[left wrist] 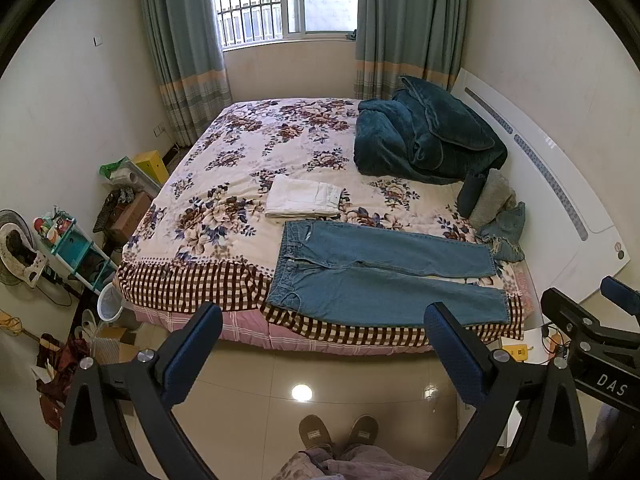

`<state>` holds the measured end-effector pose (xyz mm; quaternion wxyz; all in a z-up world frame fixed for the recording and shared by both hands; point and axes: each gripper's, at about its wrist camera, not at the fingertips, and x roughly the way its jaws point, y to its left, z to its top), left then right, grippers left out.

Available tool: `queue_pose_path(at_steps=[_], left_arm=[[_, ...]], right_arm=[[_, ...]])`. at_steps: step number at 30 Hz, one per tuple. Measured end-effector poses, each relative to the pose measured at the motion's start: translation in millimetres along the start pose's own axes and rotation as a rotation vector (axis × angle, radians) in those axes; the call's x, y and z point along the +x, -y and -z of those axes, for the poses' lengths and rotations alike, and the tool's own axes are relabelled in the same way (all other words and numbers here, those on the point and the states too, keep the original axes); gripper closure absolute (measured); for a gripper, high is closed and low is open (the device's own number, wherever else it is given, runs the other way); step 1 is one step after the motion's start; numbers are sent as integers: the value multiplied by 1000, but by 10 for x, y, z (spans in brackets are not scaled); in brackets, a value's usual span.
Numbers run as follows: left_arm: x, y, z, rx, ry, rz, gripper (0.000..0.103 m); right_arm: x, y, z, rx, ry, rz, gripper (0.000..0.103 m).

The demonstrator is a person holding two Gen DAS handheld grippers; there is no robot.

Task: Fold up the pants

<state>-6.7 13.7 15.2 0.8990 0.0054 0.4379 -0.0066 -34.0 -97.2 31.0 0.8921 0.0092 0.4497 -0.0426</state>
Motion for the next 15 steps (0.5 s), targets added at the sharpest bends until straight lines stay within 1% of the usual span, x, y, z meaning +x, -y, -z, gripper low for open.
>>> queue_pose_path(at_steps=[6,9,15], left_arm=[[-1,3,5,-2,1,1,0],[-1,3,4,-2,1,1,0],[-5,18,-20,-1,1,-1,0]], right_arm=[[-11,-16,-4,-3,2,3,0],[-42,-6,-62,-8,1,2,0],[-49,-9,-42,-7,3,0,0]])
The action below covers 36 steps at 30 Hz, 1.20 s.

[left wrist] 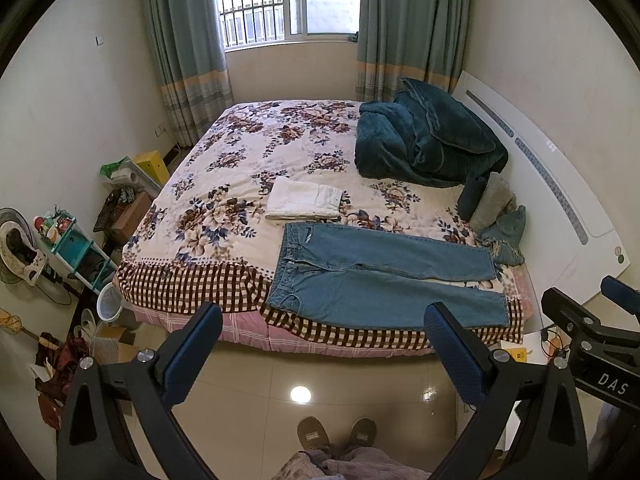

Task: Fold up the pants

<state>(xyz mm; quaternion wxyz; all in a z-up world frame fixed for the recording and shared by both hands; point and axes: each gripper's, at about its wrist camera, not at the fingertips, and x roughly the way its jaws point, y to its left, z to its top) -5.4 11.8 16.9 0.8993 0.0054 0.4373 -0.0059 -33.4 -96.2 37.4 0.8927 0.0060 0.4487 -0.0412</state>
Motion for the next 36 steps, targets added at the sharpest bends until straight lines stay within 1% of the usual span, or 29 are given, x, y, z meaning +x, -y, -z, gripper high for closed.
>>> queue_pose_path(at_steps=[14,22,23,25,29,33,36], left_arm=[[6,1,3,-3,2,0,0],[86,-26,-167,2,-8,15,0],[101,-45,-174,1,-9,17,0],[155,-92,-199,2,-10,22,0],[313,-215,-250,-3,7,8,0],[590,-367,-340,-9,15,5,0],[879,-434,-486,-4,32,-20,0]], right_arm=[[20,-13,-3,-5,-6,5,0],[95,-31,-16,3,-23,25,0],[139,-96,-2,7,-23,33,0],[201,-132,-22,20,-26,48,0],[349,-197,-103,51,-26,91,0],[607,-206,-232,98,-20,154,0],[892,-145,-409,118,-23,193,0]])
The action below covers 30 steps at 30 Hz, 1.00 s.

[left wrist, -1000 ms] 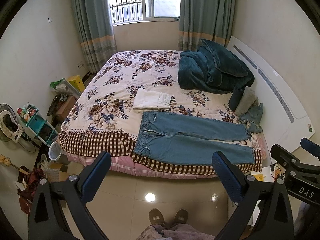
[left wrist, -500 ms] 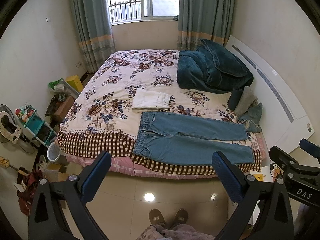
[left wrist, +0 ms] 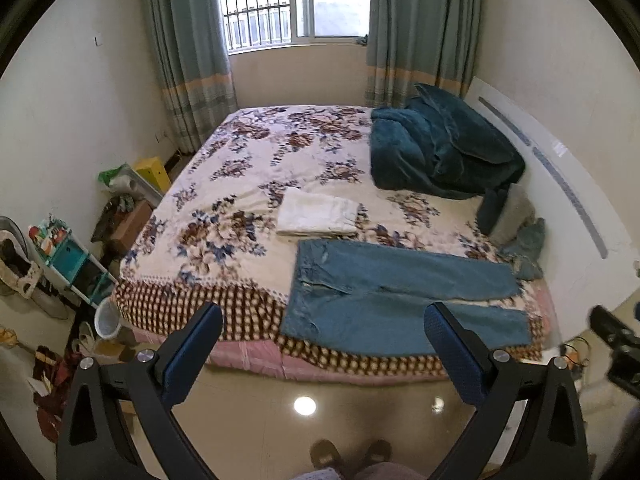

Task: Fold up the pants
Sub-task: 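Lower both tools onto the blue jeans and close them on the fabric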

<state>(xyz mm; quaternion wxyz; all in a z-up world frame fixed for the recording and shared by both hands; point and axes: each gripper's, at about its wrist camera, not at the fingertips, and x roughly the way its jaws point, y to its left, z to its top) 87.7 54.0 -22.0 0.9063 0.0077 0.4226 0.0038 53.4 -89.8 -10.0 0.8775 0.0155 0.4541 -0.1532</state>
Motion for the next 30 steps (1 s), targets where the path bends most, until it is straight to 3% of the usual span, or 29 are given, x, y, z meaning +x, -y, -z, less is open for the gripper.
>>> queue_pose_path(at_steps=[5,8,11,15,18,24,30], left_arm=[[575,-55,-230,-29,-44,-34,0],[966,-21,-367,-41,-87,-60,0],[1452,67,-538,-65,-148,-102,0],[2230,262,-809,-116,-239,-164,0],[2942,397,-993,-181,-320,-211,0],[4781,631,-1092,-331,-609,-248,0],[6255,768,-953,-456,-799,-287,0]], right_arm=[[708,81,-394,42,-29,47,0],[1389,224,-676,83,-76,56,0],[2217,445,-967,133,-140,55,0],[3612,855,-1404,194,-233,64,0],[4623,1101,-1645,229,-310,60,0],[6693,1616,-1892,334,-473,96,0],[8012,1992,-1668,459,-612,128,0]])
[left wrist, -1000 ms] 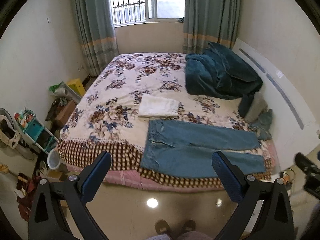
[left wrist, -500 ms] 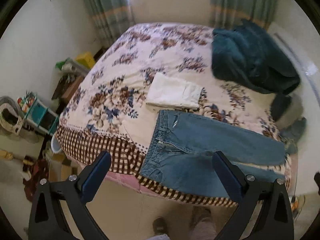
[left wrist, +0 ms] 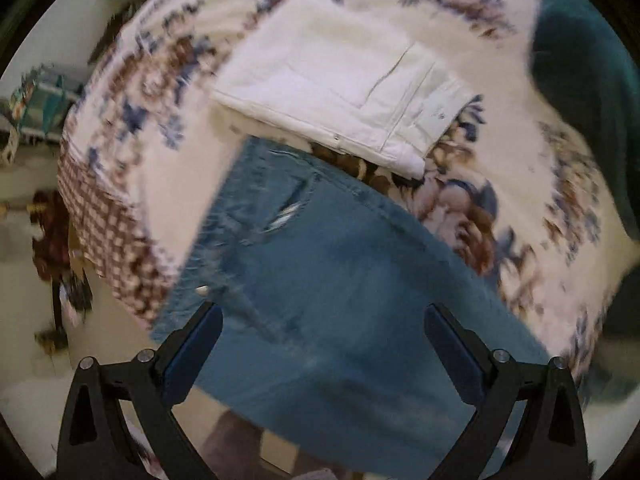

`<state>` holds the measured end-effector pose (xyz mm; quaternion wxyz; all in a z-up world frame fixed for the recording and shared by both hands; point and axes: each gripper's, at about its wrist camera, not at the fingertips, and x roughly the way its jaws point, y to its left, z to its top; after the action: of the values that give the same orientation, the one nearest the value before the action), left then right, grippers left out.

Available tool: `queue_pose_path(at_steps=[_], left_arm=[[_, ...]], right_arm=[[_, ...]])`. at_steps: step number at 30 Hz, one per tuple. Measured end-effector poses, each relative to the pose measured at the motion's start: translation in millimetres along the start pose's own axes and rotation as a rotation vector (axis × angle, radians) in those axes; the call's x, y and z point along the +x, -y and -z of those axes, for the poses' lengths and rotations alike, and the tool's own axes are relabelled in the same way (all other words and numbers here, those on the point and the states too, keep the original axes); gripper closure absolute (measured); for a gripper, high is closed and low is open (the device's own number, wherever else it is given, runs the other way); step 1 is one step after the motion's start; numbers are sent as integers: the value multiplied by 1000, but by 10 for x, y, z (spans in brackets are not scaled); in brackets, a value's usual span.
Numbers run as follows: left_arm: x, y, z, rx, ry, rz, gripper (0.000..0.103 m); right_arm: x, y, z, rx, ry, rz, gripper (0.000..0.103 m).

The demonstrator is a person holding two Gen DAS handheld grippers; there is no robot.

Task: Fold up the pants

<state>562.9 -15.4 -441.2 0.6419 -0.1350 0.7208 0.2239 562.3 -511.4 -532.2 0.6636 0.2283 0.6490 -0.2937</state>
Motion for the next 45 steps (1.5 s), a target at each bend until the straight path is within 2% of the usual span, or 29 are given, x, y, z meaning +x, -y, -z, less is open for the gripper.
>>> queue_pose_path(at_steps=[3,7,9,13,16,18,19,21,22,23,24,25,26,31,37,39,41,42,44,45], left_arm=[[505,290,-326,-60,-78,8,0],[1065,616,-674,-114,-151,7,0],[1232,710,-760,-127,-164,2,0],[1503,840,-826,-115,-190,-101,0],[1567,849,-781,-99,-175,-147,0],[1543,838,-741,-90,-141,-128,0],[1511,827,-719,-86,-123,-110,3],[1442,821,-687,-69,-100,-68,17],[1365,826,-658,-43,-83,-45,34],[1301,825,-630,-21,-68,-31,53],[1229,810,-590,-1,-52,-16,63],[1152,780,-538,10,-38,13,79],[1104,738,-491,15,-29,53,88],[747,395,-248,-11,34,240,97],[212,-47,107,11,111,390,98],[194,-391,242,10,125,427,98],[314,-860,547,4,132,459,99],[338,-927,705,-4,127,473,99],[381,-1233,1047,-17,110,497,99],[403,-1418,1244,-25,87,509,99]], right_arm=[[516,86,-222,82,-56,9,0],[991,141,-379,164,-107,23,0],[1249,159,-475,211,-139,26,2],[1680,136,-576,272,-201,70,6],[1829,97,-577,277,-221,90,9],[1853,59,-552,268,-213,102,19],[1846,33,-538,253,-208,116,25],[1808,-15,-505,234,-209,115,50],[1794,-9,-493,228,-208,113,58],[1764,-19,-487,227,-209,106,74],[1736,-32,-458,228,-209,93,85],[1695,-40,-423,231,-203,91,89],[1647,-28,-404,234,-192,88,90],[1264,10,-164,227,-110,59,97],[568,232,308,197,-16,10,98],[246,396,572,179,13,6,98],[13,680,712,166,32,10,98],[-97,823,789,161,42,22,98],[-89,1205,936,155,48,43,98],[-114,1336,1116,151,49,66,98]])
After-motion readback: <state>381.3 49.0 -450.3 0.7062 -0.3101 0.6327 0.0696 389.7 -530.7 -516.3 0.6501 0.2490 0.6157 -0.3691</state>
